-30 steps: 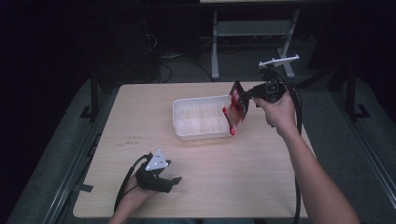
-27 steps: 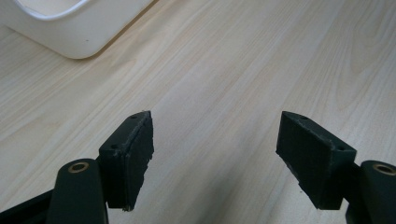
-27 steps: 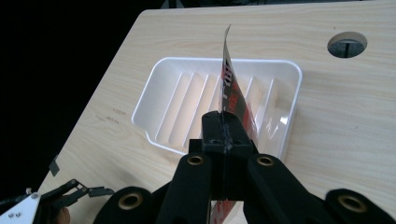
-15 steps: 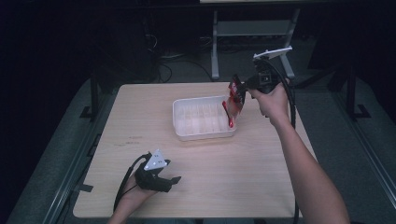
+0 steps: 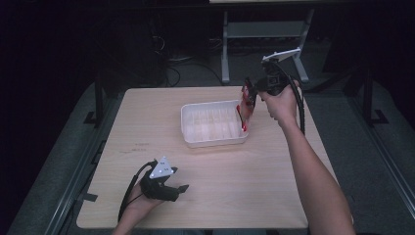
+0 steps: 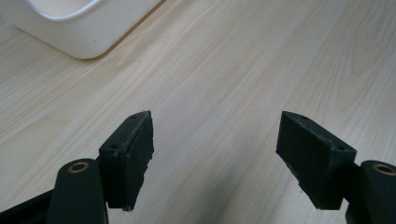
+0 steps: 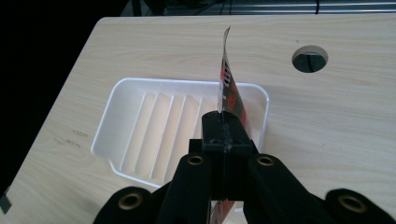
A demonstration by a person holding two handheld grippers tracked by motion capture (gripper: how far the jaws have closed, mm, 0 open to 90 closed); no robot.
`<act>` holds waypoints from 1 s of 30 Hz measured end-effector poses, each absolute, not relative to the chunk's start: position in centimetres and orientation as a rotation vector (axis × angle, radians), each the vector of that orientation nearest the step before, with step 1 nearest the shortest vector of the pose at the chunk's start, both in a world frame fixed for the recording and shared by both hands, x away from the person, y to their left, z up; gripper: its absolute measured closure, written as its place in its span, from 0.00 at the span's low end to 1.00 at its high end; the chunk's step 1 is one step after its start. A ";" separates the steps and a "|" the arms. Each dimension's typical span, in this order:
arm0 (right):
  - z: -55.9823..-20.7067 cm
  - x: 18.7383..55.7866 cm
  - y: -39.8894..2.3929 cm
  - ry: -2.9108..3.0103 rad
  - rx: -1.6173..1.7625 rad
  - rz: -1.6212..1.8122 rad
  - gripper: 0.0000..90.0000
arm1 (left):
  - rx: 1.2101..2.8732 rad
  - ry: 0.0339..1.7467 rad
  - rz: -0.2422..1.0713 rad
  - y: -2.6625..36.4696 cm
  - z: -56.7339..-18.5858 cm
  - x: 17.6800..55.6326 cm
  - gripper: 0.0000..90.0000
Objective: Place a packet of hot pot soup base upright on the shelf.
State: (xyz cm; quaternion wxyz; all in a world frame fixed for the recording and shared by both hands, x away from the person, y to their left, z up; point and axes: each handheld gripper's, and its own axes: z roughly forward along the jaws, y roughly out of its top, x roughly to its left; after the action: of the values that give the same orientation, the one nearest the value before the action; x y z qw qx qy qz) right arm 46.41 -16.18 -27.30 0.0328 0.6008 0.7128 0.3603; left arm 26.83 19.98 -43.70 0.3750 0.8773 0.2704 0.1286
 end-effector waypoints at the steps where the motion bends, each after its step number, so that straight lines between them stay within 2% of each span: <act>1: -27.4 46.5 -16.2 2.190 1.853 1.107 1.00 | 2.246 0.692 0.329 20.0 -43.7 26.8 0.30; 30: -28.4 47.4 -15.1 2.165 1.858 1.047 0.99 | 2.237 0.690 0.326 20.1 -43.5 26.8 0.30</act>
State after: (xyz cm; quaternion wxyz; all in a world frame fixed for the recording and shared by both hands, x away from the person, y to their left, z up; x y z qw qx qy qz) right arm 47.37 -15.06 -28.38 0.0511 0.6106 0.7114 0.3441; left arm 26.76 20.09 -43.53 0.3794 0.8757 0.2702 0.1275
